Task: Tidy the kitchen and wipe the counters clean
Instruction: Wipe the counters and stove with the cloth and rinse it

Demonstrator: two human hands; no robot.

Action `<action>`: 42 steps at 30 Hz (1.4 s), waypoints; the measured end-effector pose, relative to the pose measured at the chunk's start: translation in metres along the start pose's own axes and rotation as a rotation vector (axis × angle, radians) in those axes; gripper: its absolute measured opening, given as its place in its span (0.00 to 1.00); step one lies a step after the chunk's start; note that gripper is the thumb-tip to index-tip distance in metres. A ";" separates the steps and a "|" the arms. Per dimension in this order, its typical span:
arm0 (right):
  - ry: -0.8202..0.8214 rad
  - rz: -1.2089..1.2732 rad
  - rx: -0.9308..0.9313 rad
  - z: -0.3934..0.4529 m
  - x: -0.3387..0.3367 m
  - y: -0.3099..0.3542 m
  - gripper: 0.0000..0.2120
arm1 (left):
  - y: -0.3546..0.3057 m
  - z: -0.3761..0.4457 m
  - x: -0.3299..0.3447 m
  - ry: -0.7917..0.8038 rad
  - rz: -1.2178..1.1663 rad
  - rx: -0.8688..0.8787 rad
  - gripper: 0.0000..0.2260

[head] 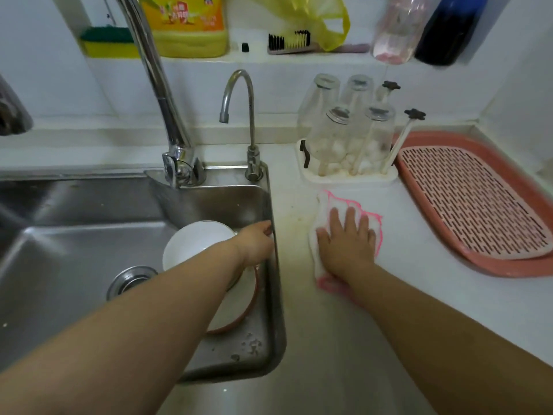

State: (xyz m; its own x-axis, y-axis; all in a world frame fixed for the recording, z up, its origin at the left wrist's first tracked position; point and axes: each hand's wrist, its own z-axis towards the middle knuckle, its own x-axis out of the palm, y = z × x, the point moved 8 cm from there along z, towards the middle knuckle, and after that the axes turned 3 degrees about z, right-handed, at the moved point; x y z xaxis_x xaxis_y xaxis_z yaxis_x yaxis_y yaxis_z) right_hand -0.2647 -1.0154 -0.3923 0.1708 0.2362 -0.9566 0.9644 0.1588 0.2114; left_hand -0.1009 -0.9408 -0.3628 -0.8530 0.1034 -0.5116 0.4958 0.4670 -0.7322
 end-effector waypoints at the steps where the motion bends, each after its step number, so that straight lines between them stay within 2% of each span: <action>1: 0.021 0.008 -0.034 0.011 0.001 0.015 0.28 | 0.002 0.000 0.006 0.021 -0.012 -0.007 0.23; 5: 0.059 -0.035 -0.341 -0.009 0.019 0.064 0.27 | 0.019 0.004 0.016 0.057 -0.034 -0.030 0.27; 8: 0.022 -0.038 -0.517 -0.064 0.014 0.055 0.35 | 0.019 0.013 0.011 0.105 -0.002 -0.060 0.23; 11: 0.084 -0.087 -0.412 -0.053 0.014 0.028 0.40 | 0.013 0.016 0.009 0.189 0.029 -0.040 0.25; 15: -0.006 -0.055 -0.213 0.024 0.004 0.055 0.30 | 0.028 0.024 0.009 0.238 -0.021 -0.068 0.33; 18: 0.014 -0.055 -0.297 0.046 0.011 0.095 0.26 | 0.043 0.030 0.011 0.243 -0.107 -0.102 0.30; 20: 0.012 -0.077 -0.400 0.026 0.013 0.099 0.26 | 0.049 0.032 0.011 0.249 -0.149 -0.118 0.27; 23: 0.038 -0.027 -0.547 -0.025 0.016 0.084 0.34 | 0.044 0.034 0.009 0.259 -0.176 -0.119 0.23; 25: 0.050 -0.003 -0.545 -0.029 0.015 0.077 0.35 | 0.042 0.032 0.009 0.278 -0.172 -0.115 0.25; 28: -0.070 -0.051 -0.482 0.015 0.004 0.092 0.31 | 0.042 0.032 0.009 0.264 -0.181 -0.113 0.27; 30: -0.044 -0.093 -0.424 0.052 0.009 0.111 0.26 | 0.049 0.037 0.010 0.243 -0.187 -0.122 0.29; 33: 0.009 -0.104 -0.410 0.074 0.011 0.129 0.26 | 0.052 0.041 0.008 0.194 -0.150 -0.112 0.24; 38: -0.102 -0.171 -0.671 -0.014 0.012 0.111 0.25 | 0.046 0.030 0.010 0.166 -0.045 -0.078 0.20; 42: 0.021 -0.069 -0.644 -0.047 0.018 0.086 0.29 | 0.037 0.013 0.010 0.121 -0.007 -0.044 0.18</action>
State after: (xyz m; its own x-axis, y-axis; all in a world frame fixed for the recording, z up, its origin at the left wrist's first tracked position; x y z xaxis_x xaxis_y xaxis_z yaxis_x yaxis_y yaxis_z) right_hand -0.1878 -0.9524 -0.3820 0.1026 0.2230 -0.9694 0.6574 0.7162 0.2344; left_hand -0.0895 -0.9340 -0.4008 -0.8711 0.2038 -0.4468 0.4845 0.5058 -0.7137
